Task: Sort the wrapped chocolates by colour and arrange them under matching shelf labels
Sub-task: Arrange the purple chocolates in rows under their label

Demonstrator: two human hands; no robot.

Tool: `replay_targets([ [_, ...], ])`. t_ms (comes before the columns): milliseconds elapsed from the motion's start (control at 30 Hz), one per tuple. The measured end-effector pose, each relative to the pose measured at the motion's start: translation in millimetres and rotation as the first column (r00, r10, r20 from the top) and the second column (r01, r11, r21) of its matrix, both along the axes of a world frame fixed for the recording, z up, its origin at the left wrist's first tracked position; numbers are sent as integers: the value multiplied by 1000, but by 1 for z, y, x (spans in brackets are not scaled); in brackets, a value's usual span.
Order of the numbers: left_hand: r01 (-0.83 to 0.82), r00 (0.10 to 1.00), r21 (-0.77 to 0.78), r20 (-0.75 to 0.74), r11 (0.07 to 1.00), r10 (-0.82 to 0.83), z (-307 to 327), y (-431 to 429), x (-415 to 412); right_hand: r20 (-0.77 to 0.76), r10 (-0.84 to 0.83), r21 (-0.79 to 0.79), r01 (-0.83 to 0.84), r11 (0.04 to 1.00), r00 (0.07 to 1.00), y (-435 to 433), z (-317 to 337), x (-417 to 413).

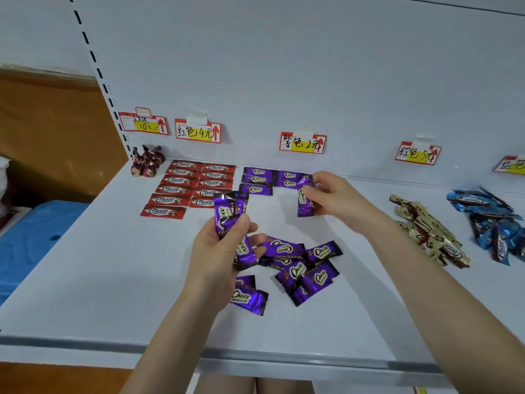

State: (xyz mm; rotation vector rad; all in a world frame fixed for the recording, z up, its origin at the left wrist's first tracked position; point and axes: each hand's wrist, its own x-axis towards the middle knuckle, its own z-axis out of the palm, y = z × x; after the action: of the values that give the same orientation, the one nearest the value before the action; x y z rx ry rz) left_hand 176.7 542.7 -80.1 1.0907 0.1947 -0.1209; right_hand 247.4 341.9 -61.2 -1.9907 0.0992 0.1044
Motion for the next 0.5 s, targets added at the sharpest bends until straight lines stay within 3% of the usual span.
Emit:
replay_targets([
  [100,-4,1000,14,-11,1000,4,-1,1,3,-40,179,-467,-176,866,983,-9,-6,27],
  [167,-4,1000,15,-17,1000,4,-2,0,4,-41,242,-603,-217,767,969,-8,-10,38],
  [367,-15,1000,7,-22,1000,15,-7,5,9,203,198,-739,17,674,959,-4,-28,30],
  [500,-15,999,-4,-30,1000,15,-9,5,11,226,226,-790,42,612,948,-1,-46,13],
])
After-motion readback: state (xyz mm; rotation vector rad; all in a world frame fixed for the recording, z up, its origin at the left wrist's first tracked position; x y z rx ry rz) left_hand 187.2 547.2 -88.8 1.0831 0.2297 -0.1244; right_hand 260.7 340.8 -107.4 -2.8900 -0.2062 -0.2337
